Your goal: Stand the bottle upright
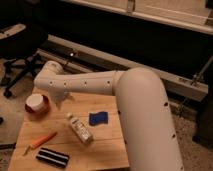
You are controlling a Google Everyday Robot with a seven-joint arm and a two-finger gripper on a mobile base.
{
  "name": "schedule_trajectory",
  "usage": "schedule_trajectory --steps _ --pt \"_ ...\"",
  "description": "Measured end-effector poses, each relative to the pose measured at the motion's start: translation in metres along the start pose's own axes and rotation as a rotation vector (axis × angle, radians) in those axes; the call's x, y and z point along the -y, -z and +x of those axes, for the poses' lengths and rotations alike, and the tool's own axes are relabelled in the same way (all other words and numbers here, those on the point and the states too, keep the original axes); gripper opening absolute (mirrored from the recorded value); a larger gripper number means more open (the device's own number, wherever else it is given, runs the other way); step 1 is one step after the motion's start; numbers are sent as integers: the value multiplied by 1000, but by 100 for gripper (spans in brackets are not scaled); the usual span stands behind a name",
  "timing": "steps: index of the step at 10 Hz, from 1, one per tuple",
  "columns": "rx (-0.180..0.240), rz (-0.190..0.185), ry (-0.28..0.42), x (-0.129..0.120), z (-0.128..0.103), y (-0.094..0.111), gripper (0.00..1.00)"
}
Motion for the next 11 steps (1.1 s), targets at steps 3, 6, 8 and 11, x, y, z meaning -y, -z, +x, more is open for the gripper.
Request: schedule_trajectory --steps 3,6,8,11 --pt "67 12 10 1 -8 -18 61" --pt "125 20 48 8 -8 -35 61" --pt "147 25 59 9 -8 -42 61" --pt "187 31 67 10 -15 -51 61"
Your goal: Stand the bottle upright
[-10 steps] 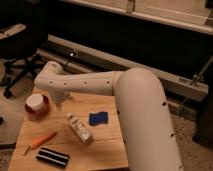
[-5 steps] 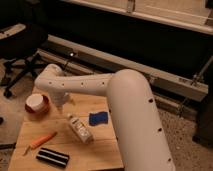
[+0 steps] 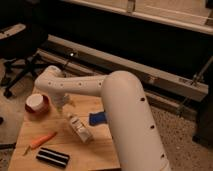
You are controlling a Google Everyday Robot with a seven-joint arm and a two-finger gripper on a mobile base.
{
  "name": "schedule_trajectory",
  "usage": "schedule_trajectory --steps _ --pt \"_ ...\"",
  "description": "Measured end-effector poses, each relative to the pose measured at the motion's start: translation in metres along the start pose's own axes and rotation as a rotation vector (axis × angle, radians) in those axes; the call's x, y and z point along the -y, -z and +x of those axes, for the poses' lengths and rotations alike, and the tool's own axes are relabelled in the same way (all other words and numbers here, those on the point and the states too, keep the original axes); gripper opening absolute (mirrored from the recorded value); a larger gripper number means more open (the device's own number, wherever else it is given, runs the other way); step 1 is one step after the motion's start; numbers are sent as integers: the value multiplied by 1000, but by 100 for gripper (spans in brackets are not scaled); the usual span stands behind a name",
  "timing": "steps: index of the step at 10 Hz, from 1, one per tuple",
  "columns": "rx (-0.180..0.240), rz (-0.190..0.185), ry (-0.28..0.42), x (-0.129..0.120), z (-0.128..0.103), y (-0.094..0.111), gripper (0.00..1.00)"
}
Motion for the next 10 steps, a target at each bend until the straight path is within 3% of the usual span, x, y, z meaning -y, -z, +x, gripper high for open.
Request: schedule_trajectory --steps 7,10 --pt "12 53 -31 4 8 -27 61" --pt "44 48 -27 2 5 -33 61"
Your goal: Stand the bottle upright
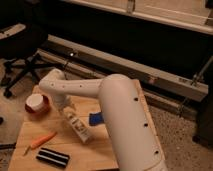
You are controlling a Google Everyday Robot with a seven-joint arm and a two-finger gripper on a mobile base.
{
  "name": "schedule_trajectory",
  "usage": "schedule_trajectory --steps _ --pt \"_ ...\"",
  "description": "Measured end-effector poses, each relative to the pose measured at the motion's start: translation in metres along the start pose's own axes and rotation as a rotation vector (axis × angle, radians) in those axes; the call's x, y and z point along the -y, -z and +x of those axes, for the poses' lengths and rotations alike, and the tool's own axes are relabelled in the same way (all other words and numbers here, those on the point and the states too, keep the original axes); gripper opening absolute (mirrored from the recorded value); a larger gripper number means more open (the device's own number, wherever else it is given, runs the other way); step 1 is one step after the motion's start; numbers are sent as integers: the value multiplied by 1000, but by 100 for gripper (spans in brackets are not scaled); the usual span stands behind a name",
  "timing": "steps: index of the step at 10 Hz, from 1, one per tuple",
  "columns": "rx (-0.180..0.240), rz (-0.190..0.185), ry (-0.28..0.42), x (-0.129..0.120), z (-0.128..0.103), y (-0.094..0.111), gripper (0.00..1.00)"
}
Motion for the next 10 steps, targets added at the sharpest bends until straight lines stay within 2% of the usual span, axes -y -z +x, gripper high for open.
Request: schedule_trajectory --steps 4,8,10 --pt "54 -11 20 0 -10 -10 61" --pt "65 7 18 4 -4 -12 61" --pt "72 7 17 1 -3 -12 50"
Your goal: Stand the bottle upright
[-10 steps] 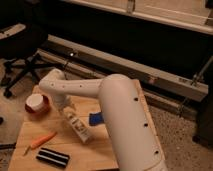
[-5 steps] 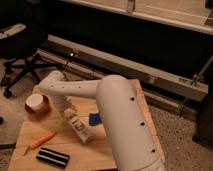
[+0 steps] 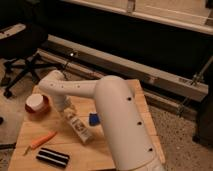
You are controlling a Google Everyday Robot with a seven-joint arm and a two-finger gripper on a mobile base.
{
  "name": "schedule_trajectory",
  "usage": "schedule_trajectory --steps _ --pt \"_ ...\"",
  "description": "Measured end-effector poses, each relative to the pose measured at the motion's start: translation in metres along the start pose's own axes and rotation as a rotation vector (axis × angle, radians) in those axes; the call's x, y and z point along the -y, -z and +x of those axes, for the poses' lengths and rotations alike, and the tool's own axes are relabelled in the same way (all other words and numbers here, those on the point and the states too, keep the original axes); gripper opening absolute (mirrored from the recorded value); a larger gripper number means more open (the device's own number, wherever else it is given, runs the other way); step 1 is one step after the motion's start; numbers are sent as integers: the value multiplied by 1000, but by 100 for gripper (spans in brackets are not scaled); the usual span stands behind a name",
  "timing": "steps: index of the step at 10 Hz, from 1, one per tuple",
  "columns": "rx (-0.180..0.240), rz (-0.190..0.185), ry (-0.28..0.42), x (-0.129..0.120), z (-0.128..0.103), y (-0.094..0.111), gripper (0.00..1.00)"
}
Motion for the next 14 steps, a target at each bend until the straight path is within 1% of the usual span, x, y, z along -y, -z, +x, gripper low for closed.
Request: schedule_trajectory --steps 1,2,6,8,10,12,14 --pt "6 0 -1 -2 -1 -1 42" --pt "11 0 -2 -3 -1 -1 41" --pt "22 1 -15 -8 -1 -2 41" --pt "9 3 -26 -11 3 2 41" --pt "-37 14 -47 -15 15 16 41" --pt "-99 33 -80 -19 28 31 41" --pt "-181 55 -118 -24 42 51 41"
